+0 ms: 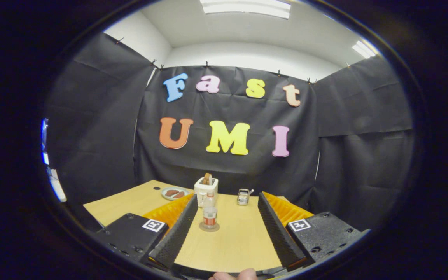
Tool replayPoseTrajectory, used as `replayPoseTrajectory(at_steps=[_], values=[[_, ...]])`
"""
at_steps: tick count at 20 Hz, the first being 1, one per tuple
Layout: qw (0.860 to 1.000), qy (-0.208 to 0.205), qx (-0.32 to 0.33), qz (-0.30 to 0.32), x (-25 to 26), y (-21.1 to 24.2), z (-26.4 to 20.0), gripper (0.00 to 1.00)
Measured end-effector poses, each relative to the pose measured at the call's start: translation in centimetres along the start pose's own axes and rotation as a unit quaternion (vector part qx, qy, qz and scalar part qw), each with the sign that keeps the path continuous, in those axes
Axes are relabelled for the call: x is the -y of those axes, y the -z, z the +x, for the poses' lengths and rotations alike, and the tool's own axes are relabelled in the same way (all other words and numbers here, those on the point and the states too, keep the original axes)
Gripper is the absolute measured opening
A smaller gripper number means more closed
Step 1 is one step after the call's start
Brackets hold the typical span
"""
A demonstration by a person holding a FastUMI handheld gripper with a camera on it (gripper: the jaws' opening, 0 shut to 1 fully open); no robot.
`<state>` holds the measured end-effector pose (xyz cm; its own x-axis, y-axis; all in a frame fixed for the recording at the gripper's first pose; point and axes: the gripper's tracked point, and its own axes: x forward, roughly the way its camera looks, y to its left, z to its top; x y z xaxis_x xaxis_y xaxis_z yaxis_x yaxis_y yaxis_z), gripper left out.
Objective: Take the bottle from table, then pour the juice into the cup, finally place the bottle on the coaster
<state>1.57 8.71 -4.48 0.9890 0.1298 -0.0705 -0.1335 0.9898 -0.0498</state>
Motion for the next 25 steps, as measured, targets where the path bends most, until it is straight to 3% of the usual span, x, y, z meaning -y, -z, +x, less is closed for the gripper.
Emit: replayPoseTrajectory(at_steps=[2, 8, 14, 25], values=[[1.0, -0.017, -0.016, 0.016, -1.1, 1.0, 0.0, 0.99], [0.998, -0.016, -0.034, 0.057, -1.5, 2.5, 0.8, 1.0], [0.999, 0.008, -0.015, 0.048, -0.7, 1.5, 1.2, 1.0], [0.998, 0.0, -0.008, 0.057, -1.4, 1.1, 1.2, 1.0]])
